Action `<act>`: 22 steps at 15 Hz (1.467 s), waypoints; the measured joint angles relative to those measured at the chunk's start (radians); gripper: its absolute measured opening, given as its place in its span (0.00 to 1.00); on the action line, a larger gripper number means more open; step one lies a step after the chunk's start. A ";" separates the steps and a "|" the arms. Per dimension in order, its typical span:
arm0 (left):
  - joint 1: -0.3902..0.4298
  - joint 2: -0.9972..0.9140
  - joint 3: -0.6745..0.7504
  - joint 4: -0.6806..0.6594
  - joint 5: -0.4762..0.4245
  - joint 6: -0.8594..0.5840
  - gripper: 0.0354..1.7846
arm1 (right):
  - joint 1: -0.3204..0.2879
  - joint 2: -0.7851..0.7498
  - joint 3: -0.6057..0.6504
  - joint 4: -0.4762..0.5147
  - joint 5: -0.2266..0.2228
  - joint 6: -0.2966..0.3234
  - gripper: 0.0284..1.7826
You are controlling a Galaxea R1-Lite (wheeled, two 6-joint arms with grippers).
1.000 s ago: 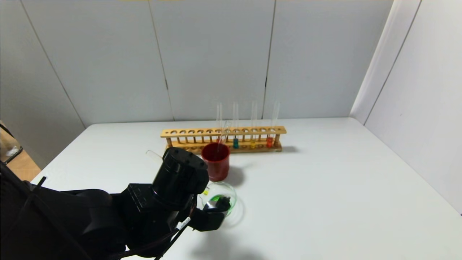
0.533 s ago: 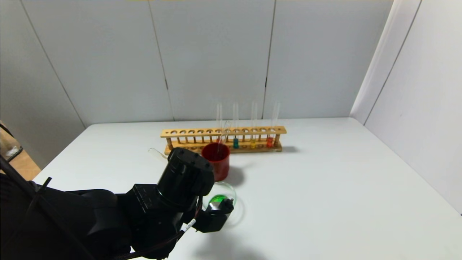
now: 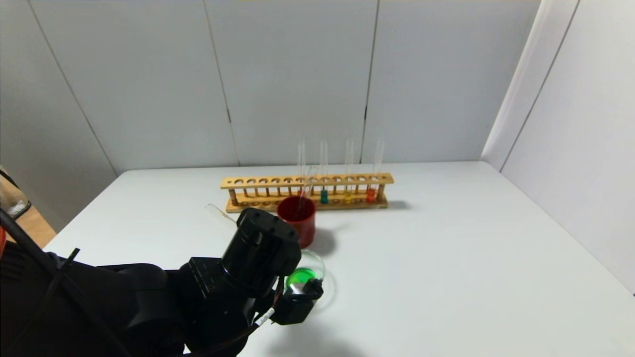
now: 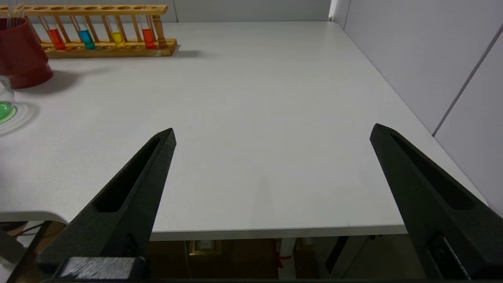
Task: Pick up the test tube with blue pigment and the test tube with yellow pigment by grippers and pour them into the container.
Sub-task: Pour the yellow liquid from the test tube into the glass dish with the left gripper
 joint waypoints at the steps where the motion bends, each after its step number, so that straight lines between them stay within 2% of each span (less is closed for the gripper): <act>1: -0.001 0.001 0.001 0.002 0.015 0.002 0.13 | 0.000 0.000 0.000 0.000 0.000 0.000 0.97; 22: -0.024 0.019 -0.023 0.040 0.106 0.095 0.13 | 0.000 0.000 0.000 0.000 0.000 0.000 0.97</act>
